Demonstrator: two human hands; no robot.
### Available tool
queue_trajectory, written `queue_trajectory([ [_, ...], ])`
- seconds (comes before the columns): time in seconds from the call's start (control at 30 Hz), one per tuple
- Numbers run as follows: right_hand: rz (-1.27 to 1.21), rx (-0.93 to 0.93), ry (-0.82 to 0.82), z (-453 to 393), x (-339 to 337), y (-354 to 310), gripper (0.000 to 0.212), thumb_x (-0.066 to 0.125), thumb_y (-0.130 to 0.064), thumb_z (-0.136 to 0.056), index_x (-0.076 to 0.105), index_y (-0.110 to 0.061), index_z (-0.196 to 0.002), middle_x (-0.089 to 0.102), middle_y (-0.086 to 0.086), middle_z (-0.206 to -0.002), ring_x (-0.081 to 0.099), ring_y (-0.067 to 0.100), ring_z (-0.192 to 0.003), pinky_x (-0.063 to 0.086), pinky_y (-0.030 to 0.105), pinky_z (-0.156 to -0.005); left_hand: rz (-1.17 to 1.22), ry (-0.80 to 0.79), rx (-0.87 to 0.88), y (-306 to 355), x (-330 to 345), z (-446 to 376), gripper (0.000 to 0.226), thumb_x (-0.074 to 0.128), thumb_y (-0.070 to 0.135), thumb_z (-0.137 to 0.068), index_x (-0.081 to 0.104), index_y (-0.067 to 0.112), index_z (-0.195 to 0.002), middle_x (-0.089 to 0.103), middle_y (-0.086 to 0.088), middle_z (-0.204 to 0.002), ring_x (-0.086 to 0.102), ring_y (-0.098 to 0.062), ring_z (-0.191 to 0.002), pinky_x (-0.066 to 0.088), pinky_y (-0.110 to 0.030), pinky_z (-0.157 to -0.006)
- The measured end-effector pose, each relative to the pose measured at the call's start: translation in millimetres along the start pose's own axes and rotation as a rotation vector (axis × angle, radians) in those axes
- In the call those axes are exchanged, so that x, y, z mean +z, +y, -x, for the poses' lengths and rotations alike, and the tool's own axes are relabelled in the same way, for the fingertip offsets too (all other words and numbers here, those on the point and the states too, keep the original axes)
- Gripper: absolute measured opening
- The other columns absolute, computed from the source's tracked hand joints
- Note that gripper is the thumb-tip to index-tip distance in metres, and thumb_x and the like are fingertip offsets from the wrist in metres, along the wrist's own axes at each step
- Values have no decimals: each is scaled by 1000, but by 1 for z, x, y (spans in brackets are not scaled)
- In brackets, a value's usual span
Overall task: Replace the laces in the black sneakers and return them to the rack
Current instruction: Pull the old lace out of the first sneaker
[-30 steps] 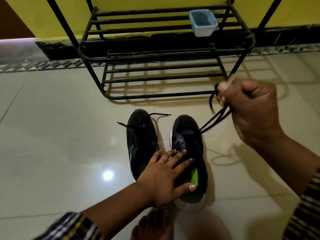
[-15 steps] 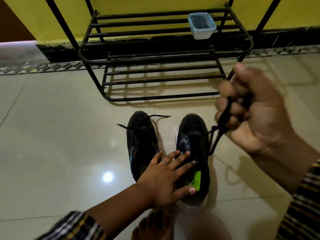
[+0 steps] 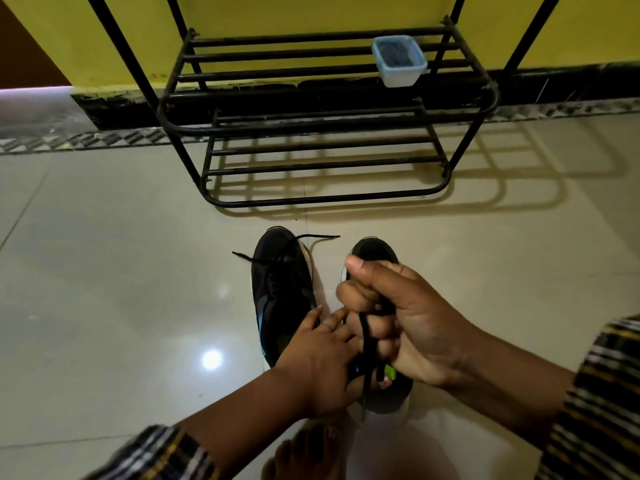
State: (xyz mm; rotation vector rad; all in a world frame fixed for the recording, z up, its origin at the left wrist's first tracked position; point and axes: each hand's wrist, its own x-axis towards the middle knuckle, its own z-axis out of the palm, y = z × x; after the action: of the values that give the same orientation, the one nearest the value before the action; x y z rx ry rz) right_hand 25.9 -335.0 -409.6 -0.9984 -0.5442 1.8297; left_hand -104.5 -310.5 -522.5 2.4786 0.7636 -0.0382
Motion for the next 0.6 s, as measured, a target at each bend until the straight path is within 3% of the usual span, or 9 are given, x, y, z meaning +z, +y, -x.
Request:
queue_trajectory([
  [0.07,33,0,-31,2,4,1,42,54,-38,-83,34,-22,-50,19,-7,-48,14,2,-34,11,11,-37,245,-30,-72,8,-6,3,95,30,54,-70,39,-21,-128,41,-36,-136,33,-49,-131,17,-58,-113],
  [0.1,53,-1,-43,4,6,-2,45,56,-39,-85,35,-21,-50,19,-6,-47,16,2,-33,10,11,-38,309,-65,-79,8,-8,0,97,28,54,-69,37,-19,-131,38,-34,-139,30,-47,-133,15,-57,-114],
  [0.17,231,-29,-10,5,5,-16,47,59,-42,-84,41,-20,-47,25,-4,-43,22,2,-31,14,12,-37,16,-160,-77,8,-12,-2,94,12,69,-75,30,9,-145,28,-16,-152,18,-34,-142,7,-50,-117],
  [0.23,632,-152,116,0,-8,-28,42,59,-39,-82,51,-15,-49,31,-2,-43,27,5,-33,22,16,-37,-251,-207,-29,3,-9,-2,95,-9,79,-72,13,30,-150,10,1,-159,4,-23,-146,-2,-47,-117],
  [0.3,1091,-311,259,-12,-33,-30,41,58,-35,-89,51,-10,-57,39,-6,-46,36,5,-40,34,23,-43,-210,-176,-24,0,-6,-2,87,-6,80,-73,1,38,-150,-4,7,-160,-5,-18,-147,-7,-45,-116],
  [0.37,1314,-352,366,-22,-63,-24,31,56,-35,-88,51,-14,-66,50,-6,-56,48,11,-52,43,35,-55,-195,-173,-11,-1,-4,-3,84,-3,77,-74,-1,40,-149,-7,9,-159,-6,-16,-147,-7,-46,-116],
  [0.47,1316,-416,487,-28,-98,-14,25,56,-33,-89,53,-14,-73,57,4,-66,52,16,-61,45,36,-62,-210,-185,-27,-3,-5,-2,83,-3,76,-74,-2,40,-149,-7,9,-159,-6,-16,-147,-7,-46,-116],
  [0.6,1026,-562,654,-23,-120,-15,36,56,-29,-93,47,-7,-67,39,5,-57,34,9,-52,31,26,-54,-210,-176,-45,-3,-4,-1,82,-1,76,-75,-1,41,-149,-7,11,-159,-7,-15,-146,-7,-45,-116],
])
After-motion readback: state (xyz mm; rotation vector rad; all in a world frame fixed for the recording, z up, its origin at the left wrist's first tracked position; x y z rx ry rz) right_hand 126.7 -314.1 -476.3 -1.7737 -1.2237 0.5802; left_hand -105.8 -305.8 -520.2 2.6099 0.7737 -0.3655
